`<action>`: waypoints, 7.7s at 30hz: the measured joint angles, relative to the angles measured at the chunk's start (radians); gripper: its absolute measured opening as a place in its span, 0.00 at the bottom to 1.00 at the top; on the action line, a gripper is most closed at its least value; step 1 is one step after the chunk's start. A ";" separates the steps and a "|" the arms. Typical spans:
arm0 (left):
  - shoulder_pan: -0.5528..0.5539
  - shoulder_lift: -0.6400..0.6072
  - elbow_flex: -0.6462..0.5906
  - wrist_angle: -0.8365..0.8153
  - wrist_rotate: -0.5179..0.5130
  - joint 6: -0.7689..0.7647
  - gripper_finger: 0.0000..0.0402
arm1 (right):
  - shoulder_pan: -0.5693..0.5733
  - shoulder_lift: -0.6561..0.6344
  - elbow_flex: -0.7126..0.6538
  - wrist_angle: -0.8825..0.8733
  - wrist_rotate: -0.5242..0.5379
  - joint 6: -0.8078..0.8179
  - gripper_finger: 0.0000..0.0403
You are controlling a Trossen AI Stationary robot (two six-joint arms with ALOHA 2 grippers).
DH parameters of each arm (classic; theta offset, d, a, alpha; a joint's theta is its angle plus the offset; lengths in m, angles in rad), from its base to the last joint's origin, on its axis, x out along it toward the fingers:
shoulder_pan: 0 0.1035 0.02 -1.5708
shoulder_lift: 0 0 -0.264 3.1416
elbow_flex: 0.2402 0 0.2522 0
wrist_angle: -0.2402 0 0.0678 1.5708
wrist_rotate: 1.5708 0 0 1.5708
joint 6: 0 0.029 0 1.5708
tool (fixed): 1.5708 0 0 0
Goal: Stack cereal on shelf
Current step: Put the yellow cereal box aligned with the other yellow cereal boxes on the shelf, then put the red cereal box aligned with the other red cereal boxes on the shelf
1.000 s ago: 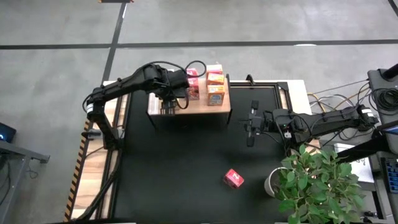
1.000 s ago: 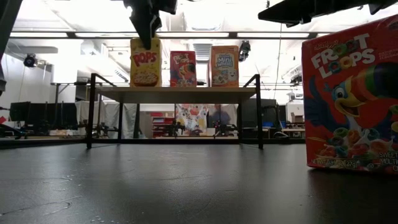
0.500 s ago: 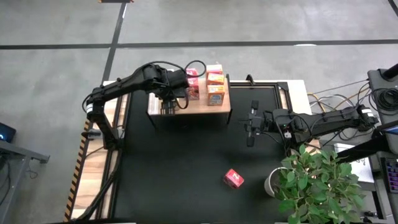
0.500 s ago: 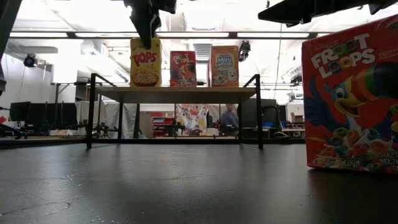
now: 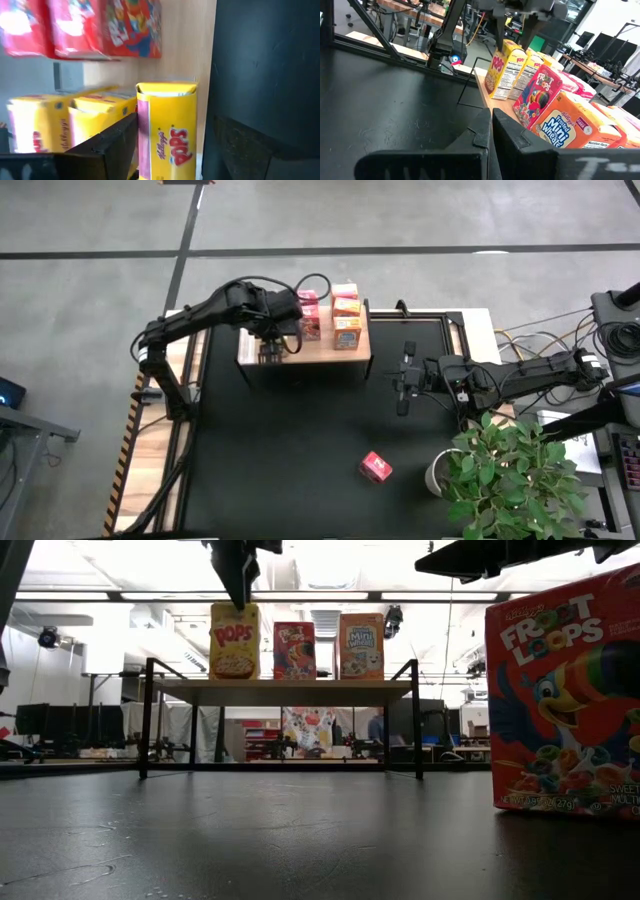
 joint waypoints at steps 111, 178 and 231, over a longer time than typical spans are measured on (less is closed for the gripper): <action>-0.280 -0.549 -0.786 0.430 -0.607 -0.380 0.00 | 0.000 0.001 0.000 -0.004 0.000 -0.008 0.02; -0.674 -0.624 -1.052 1.168 -0.602 -0.049 0.00 | 0.448 0.854 1.000 -1.380 -0.158 1.433 0.49; -0.674 -0.700 -1.052 1.189 -0.602 -0.043 0.00 | 0.441 0.979 0.985 -1.313 -0.131 1.388 0.72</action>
